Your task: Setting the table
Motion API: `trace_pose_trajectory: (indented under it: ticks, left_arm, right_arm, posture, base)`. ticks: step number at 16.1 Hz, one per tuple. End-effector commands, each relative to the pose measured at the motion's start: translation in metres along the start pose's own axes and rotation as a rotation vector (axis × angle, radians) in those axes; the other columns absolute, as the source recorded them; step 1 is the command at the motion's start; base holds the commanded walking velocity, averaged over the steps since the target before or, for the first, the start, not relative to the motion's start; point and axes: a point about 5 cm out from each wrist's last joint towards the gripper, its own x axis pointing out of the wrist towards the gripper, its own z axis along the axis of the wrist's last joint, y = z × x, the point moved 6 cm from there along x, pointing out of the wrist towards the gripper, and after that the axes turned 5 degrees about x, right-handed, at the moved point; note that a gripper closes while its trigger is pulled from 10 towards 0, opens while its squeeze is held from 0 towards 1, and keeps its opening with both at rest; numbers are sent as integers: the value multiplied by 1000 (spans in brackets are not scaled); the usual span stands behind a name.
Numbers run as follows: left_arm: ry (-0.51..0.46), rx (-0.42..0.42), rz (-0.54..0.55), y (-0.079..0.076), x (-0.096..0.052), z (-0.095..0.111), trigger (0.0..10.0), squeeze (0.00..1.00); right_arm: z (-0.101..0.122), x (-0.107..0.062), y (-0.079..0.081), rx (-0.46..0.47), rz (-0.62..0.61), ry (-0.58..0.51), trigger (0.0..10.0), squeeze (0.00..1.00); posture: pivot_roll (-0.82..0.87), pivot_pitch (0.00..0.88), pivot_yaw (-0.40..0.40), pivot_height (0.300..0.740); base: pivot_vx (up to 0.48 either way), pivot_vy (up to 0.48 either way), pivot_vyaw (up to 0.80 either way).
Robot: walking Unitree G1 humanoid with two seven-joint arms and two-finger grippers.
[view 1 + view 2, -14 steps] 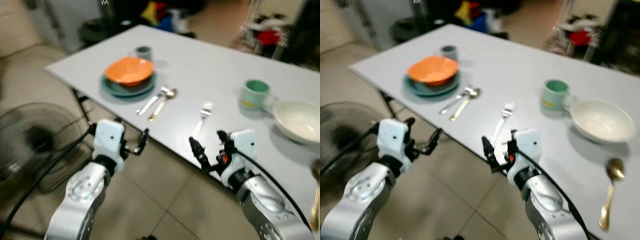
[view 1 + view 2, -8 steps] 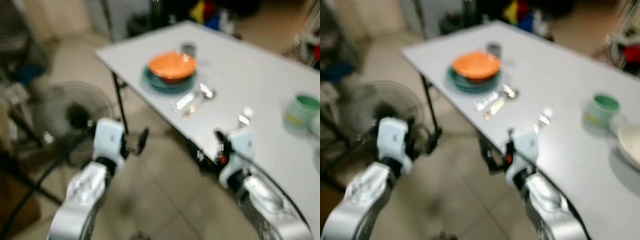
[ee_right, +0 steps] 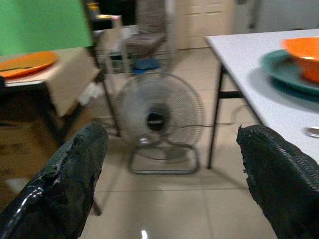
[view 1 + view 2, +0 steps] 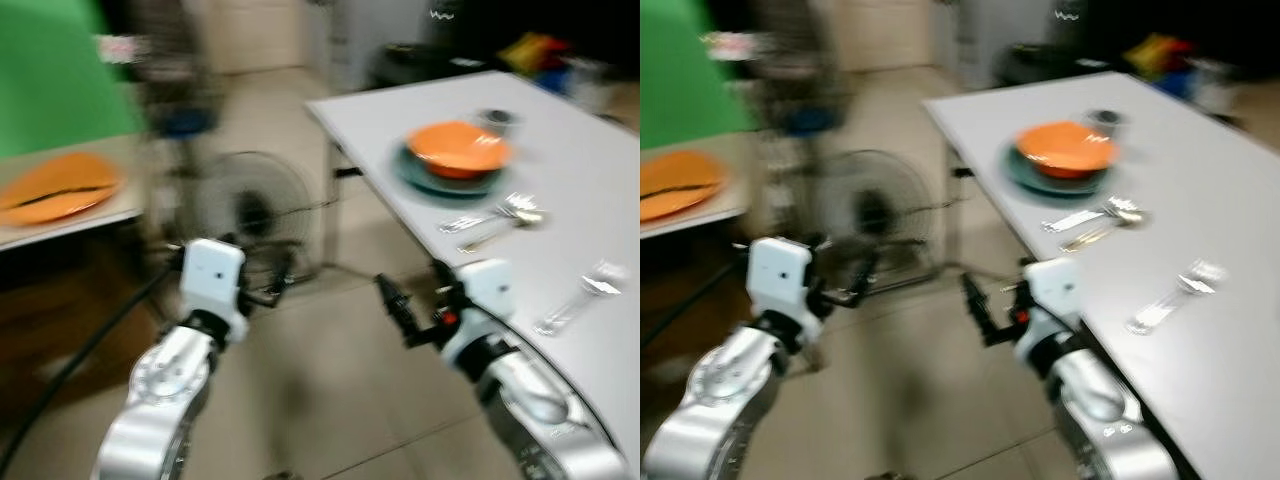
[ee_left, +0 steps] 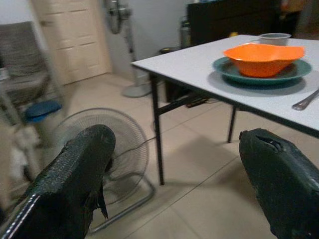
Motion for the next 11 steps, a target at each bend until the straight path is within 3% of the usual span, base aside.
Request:
trace_pose_trajectory:
  ticks: [1, 6, 11]
  left_arm:
    - [-30, 24, -1, 2, 0, 8, 10000, 0]
    - [-47, 7, -6, 4, -2, 12, 10000, 0]
    - [-49, -6, -14, 3, -3, 13, 10000, 0]
  right_arm:
    - [3, 0, 4, 6, 25, -9, 10000, 1000]
    - [1, 3, 11, 24, 66, 5, 10000, 1000]
    - [-1, 5, 11, 27, 74, 10, 10000, 1000]
  posture:
    - [94, 0, 49, 740]
    - [104, 0, 41, 740]
    - [107, 0, 38, 740]
  base:
    - [0, 0, 800]
    - [0, 0, 720]
    - [220, 0, 0]
